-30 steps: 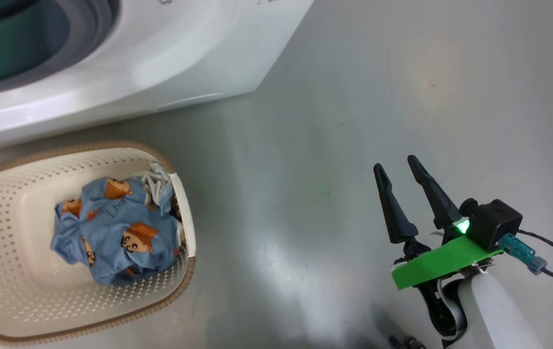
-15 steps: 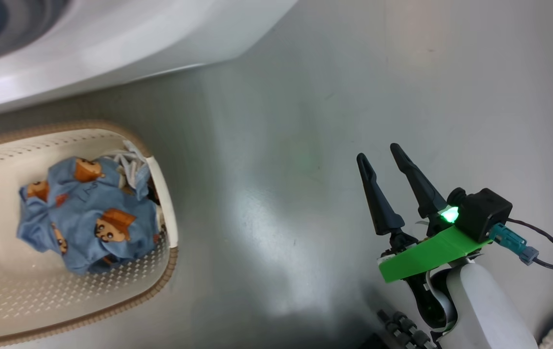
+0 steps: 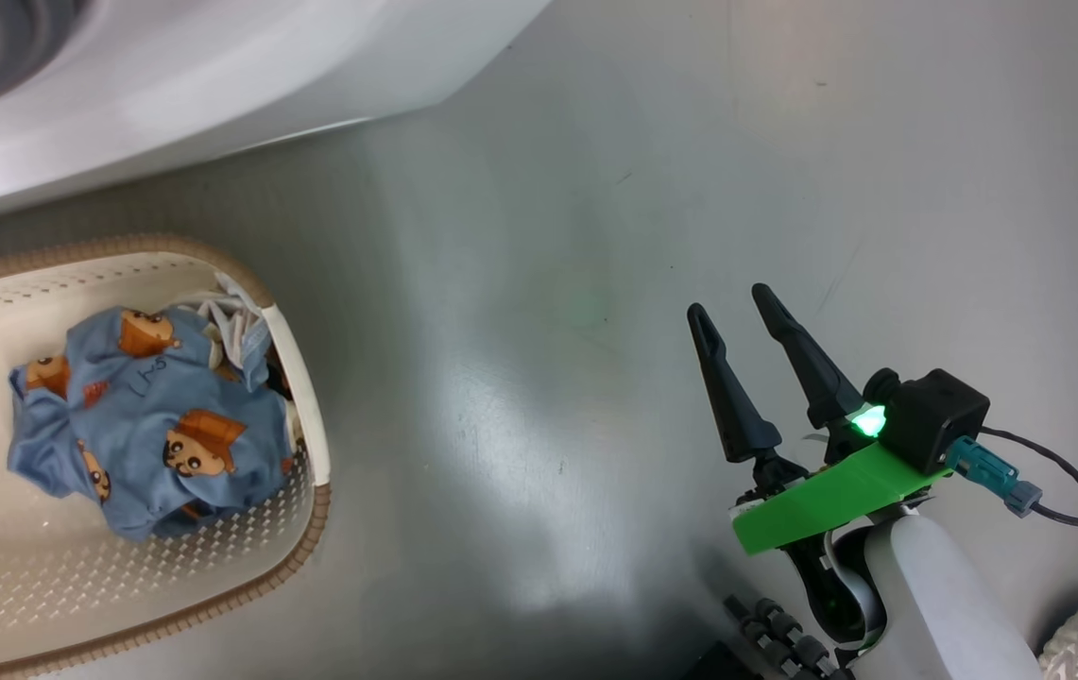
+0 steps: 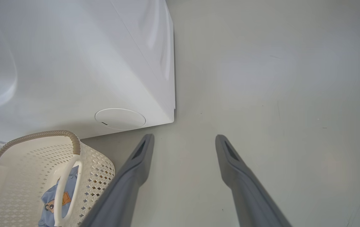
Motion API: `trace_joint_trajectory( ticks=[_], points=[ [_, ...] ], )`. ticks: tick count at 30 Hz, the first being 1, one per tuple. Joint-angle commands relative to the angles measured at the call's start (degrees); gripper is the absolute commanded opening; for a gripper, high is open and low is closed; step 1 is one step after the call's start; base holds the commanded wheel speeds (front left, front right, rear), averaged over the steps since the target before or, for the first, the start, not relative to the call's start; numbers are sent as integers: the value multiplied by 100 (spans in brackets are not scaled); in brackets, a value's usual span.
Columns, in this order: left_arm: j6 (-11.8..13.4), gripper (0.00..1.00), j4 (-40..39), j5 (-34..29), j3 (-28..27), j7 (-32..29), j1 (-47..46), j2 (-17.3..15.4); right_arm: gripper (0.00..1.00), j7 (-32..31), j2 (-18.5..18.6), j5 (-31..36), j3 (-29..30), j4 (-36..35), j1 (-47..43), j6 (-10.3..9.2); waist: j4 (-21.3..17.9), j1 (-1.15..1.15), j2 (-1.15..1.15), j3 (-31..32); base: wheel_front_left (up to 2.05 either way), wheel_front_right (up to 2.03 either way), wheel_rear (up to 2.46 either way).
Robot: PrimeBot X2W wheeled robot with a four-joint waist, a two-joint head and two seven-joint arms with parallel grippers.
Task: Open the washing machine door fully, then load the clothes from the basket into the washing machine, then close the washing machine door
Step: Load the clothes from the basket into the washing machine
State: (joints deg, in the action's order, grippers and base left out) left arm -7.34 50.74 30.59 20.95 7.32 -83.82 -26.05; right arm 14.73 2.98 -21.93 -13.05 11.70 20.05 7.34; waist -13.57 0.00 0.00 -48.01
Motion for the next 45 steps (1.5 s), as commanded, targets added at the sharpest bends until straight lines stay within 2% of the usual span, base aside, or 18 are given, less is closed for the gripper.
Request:
trace_joint_trajectory(
  ticks=[1,13,25,36,45],
  points=[
    [-14,100,-45,30,-34,12,-138,-284,100,27,-11,-46,-135,-77,-94,14,21,0,0,14,0,0,0],
    [-14,100,285,231,198,456,177,30,100,27,-11,150,88,9,-42,14,327,0,0,376,0,0,0],
    [-14,100,144,778,121,723,1009,198,100,27,-11,283,317,84,-102,14,547,0,0,881,0,0,0],
    [33,100,-475,745,-3,765,2006,286,100,27,-11,367,508,229,-264,14,711,0,0,1448,0,0,0],
    [217,100,-1524,556,-694,767,3507,494,100,27,-11,445,682,374,-476,14,803,0,0,2077,0,0,0]
  ],
)
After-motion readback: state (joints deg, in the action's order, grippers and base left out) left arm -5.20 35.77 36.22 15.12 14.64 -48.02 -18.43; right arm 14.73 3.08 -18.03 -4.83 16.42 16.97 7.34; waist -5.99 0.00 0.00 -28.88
